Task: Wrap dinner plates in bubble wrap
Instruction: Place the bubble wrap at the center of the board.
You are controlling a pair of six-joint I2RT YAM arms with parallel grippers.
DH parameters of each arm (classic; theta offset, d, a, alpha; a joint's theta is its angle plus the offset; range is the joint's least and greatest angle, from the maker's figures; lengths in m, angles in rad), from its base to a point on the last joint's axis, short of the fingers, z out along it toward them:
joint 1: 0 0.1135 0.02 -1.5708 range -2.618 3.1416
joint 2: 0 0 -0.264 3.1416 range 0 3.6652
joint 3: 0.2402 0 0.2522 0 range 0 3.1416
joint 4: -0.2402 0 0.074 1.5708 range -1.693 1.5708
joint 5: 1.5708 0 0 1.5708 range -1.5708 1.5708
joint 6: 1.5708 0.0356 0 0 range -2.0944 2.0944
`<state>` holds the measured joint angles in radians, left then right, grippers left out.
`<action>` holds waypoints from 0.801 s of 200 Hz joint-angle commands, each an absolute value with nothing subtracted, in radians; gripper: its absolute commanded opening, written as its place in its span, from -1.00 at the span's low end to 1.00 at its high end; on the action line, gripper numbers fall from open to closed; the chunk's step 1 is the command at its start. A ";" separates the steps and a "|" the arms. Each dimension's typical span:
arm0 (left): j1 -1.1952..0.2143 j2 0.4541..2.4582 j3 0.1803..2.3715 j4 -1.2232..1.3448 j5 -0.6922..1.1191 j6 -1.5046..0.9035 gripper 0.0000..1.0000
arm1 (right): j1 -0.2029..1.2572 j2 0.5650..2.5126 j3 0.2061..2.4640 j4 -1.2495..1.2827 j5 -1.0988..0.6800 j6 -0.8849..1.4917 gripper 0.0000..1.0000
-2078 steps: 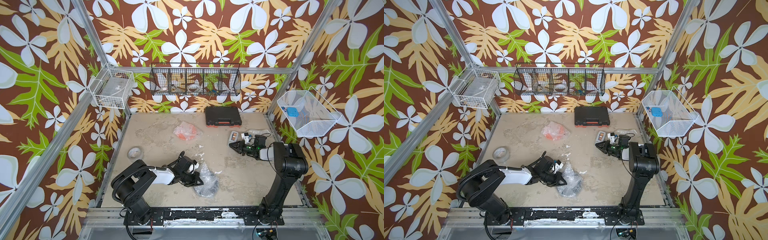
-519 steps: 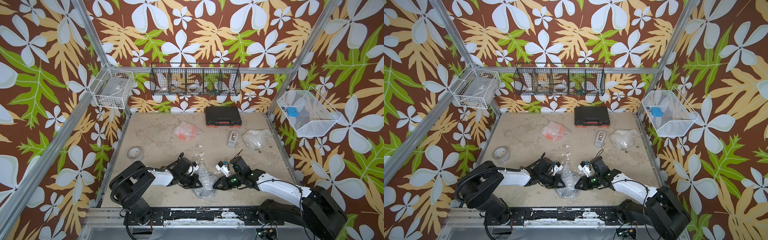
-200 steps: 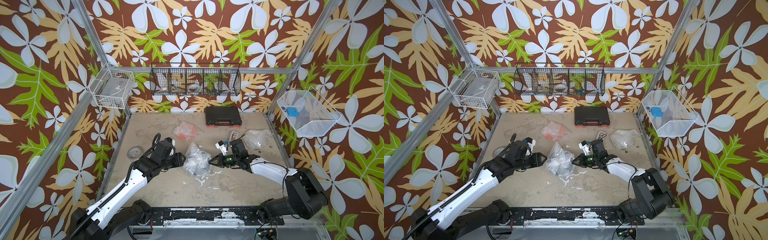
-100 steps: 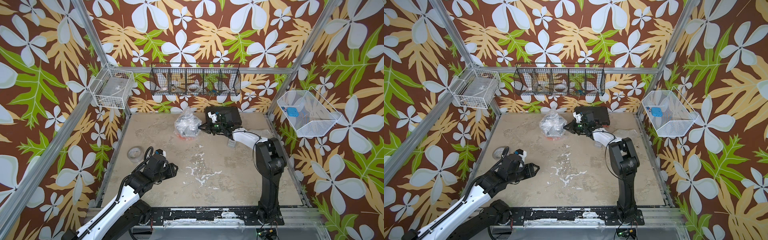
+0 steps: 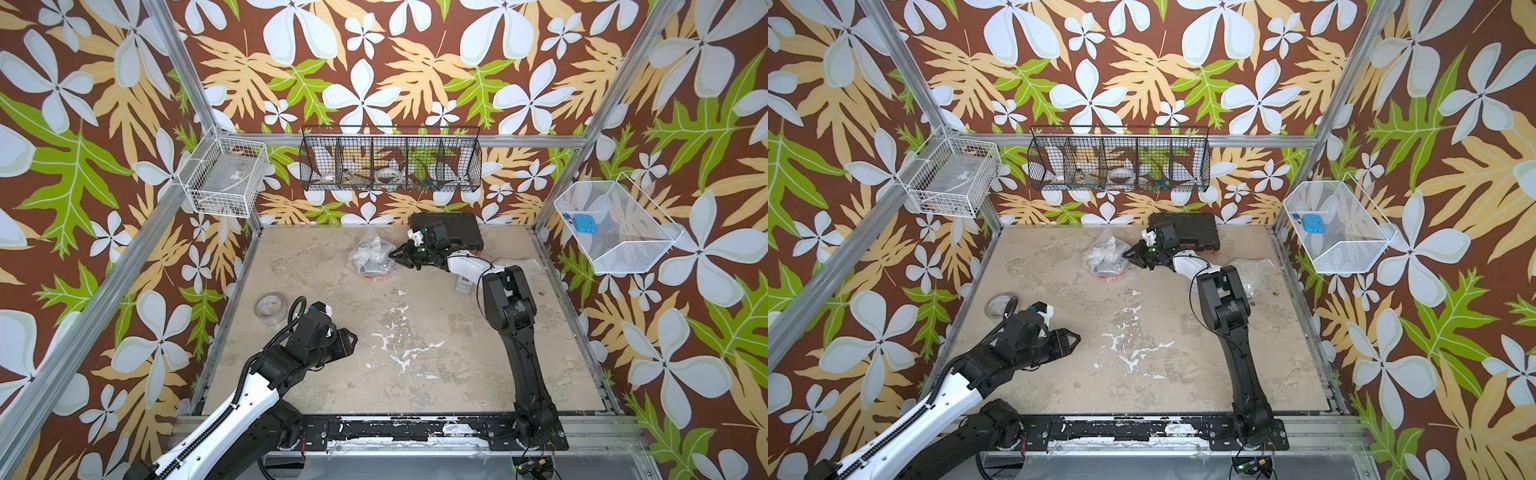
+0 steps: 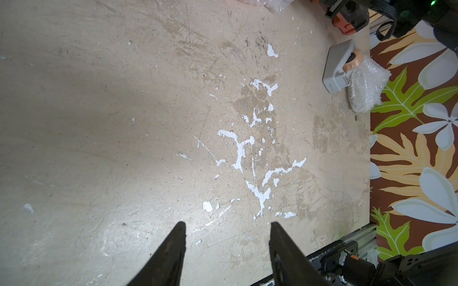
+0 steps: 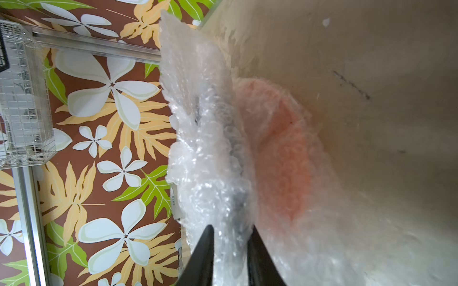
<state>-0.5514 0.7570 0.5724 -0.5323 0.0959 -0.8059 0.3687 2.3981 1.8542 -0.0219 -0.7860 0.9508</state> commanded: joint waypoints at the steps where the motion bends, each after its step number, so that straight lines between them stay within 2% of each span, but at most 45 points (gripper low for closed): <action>1: -0.548 0.766 0.569 -0.512 0.091 -0.800 0.14 | 0.368 2.356 1.832 -0.051 -0.762 0.908 -0.40; 25: -0.549 0.794 0.563 -0.479 0.083 -0.790 0.17 | 0.360 2.266 1.784 -0.119 -0.691 0.825 -0.21; 41: -0.549 0.828 0.584 -0.456 0.062 -0.783 0.29 | 0.351 2.189 1.719 -0.148 -0.650 0.767 -0.08; 46: -0.549 0.840 0.592 -0.446 0.050 -0.777 0.36 | 0.349 2.162 1.685 -0.149 -0.633 0.747 0.12; 57: -0.549 0.868 0.611 -0.427 0.013 -0.758 0.52 | 0.340 2.091 1.617 -0.164 -0.572 0.688 0.40; 63: -0.549 0.888 0.621 -0.418 -0.014 -0.743 0.76 | 0.337 2.053 1.584 -0.183 -0.526 0.651 0.50; 67: -0.549 0.902 0.630 -0.416 -0.030 -0.730 0.84 | 0.334 2.028 1.563 -0.196 -0.499 0.627 0.56; 77: -0.549 0.943 0.664 -0.428 -0.104 -0.702 0.95 | 0.323 1.965 1.506 -0.221 -0.438 0.570 0.82; 86: -0.548 0.981 0.695 -0.434 -0.176 -0.688 0.99 | 0.311 1.902 1.445 -0.235 -0.380 0.528 0.95; 115: -0.548 1.092 0.758 -0.390 -0.353 -0.631 0.99 | 0.233 1.689 1.215 -0.211 -0.233 0.453 0.99; 160: -0.541 1.139 0.715 -0.094 -0.630 -0.447 0.99 | 0.084 1.416 0.868 -0.061 0.032 0.348 0.97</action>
<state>-0.5476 1.1358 0.7403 -0.2958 -0.4126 -0.5888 0.1371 1.5143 1.0080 -0.1688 -0.1692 0.4290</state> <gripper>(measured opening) 0.997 0.986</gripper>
